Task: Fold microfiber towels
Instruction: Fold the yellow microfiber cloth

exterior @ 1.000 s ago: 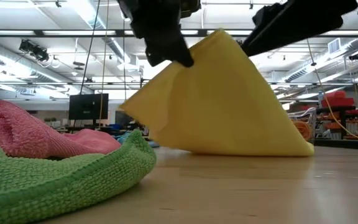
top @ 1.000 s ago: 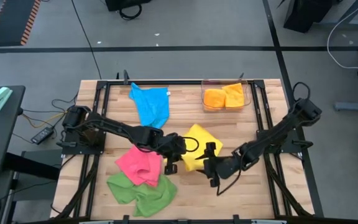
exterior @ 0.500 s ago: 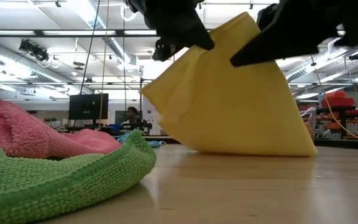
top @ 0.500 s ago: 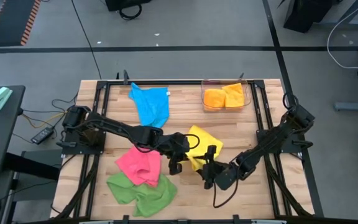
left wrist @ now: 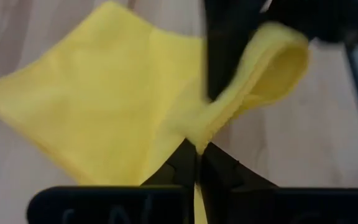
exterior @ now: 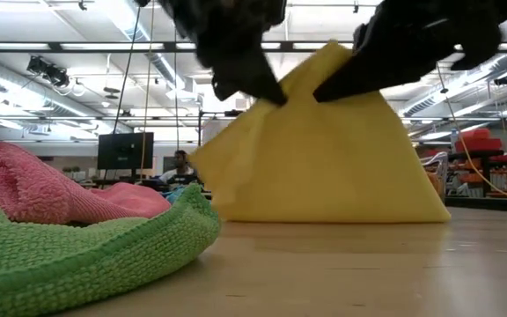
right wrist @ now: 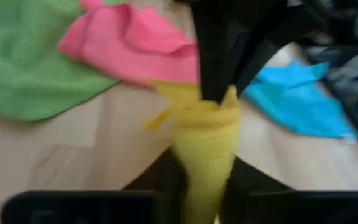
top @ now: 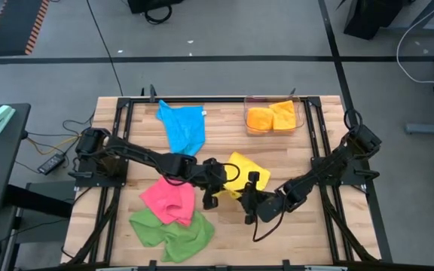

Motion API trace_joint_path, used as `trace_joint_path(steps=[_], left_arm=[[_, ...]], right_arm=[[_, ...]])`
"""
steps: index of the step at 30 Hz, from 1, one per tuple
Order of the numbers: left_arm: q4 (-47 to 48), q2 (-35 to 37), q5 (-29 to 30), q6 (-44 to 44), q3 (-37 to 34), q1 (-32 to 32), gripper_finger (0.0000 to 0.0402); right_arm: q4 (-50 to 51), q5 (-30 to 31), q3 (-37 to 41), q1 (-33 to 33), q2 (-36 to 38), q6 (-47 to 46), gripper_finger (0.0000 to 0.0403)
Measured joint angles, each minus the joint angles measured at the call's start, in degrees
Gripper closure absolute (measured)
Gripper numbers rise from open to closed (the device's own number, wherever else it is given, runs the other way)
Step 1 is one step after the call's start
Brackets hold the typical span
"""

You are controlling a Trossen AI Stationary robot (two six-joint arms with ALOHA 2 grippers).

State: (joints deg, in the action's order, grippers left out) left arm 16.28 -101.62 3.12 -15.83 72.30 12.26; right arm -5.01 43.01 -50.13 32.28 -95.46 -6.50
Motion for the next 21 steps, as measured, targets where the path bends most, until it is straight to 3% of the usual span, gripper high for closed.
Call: trace_joint_path(steps=[5, 9, 15, 21], left_arm=[[-6.07, 0.00, 1.67, 1.95, -5.31, 0.96, 0.0372], [-8.41, 0.00, 1.79, 1.69, -7.66, 2.02, 0.0315], [-9.34, 0.00, 2.79, -0.45, -8.95, 4.51, 0.0231], [-8.91, -1.52, 16.01, 0.91, -8.98, 8.15, 0.0188]], right_arm=[[4.62, -10.01, 0.00, -2.96, 0.00, -6.25, 0.0392], [12.42, -14.02, 0.44, -6.05, -0.37, -14.52, 0.0395], [12.54, -18.36, 2.56, -5.85, -0.37, -21.53, 0.0395], [12.58, -20.15, 3.37, -5.50, -0.37, -26.99, 0.0395]])
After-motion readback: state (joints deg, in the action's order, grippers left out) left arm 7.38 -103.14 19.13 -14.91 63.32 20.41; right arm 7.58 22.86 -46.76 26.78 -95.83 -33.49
